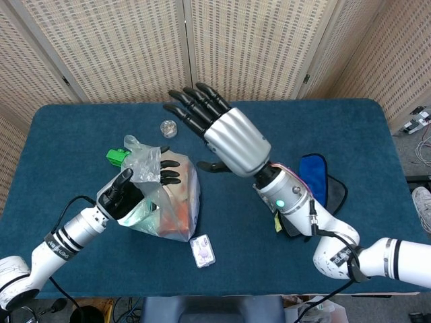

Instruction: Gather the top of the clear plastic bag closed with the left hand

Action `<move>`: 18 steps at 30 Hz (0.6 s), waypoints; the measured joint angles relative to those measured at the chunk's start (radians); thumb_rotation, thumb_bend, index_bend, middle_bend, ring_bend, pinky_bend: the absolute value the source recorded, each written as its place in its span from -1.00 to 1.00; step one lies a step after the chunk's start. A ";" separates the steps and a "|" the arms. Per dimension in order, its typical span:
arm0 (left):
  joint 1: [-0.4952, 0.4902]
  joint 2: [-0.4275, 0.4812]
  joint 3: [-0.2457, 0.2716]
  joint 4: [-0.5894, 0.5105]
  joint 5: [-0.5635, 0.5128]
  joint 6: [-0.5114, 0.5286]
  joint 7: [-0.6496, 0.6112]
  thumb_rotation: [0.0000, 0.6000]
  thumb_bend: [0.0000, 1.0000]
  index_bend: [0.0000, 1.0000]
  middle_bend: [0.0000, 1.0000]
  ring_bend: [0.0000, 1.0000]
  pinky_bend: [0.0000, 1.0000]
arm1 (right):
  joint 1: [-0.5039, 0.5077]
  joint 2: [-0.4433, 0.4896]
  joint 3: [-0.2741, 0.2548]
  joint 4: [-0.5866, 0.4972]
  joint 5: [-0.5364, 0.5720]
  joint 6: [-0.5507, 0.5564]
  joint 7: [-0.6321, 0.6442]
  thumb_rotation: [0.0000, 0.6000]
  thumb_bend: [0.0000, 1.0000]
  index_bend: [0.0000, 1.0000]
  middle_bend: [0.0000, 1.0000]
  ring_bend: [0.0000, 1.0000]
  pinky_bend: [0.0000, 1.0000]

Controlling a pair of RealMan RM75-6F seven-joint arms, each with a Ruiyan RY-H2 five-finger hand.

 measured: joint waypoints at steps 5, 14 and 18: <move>-0.014 0.010 -0.002 -0.004 -0.013 -0.045 -0.003 -0.19 -0.73 -0.85 -0.42 -0.37 -0.46 | -0.057 0.052 -0.004 -0.016 -0.016 0.034 0.026 1.00 -1.00 -1.00 -1.00 -1.00 -1.00; -0.038 0.013 -0.011 0.006 0.033 -0.047 -0.101 -0.18 -0.73 -0.84 -0.35 -0.26 -0.26 | -0.135 0.104 -0.016 -0.021 -0.046 0.078 0.071 1.00 -1.00 -1.00 -1.00 -1.00 -1.00; -0.049 0.016 -0.019 0.007 0.029 -0.048 -0.128 -0.02 -0.73 -0.82 -0.33 -0.23 -0.18 | -0.181 0.128 -0.029 -0.027 -0.060 0.105 0.088 1.00 -1.00 -1.00 -1.00 -1.00 -1.00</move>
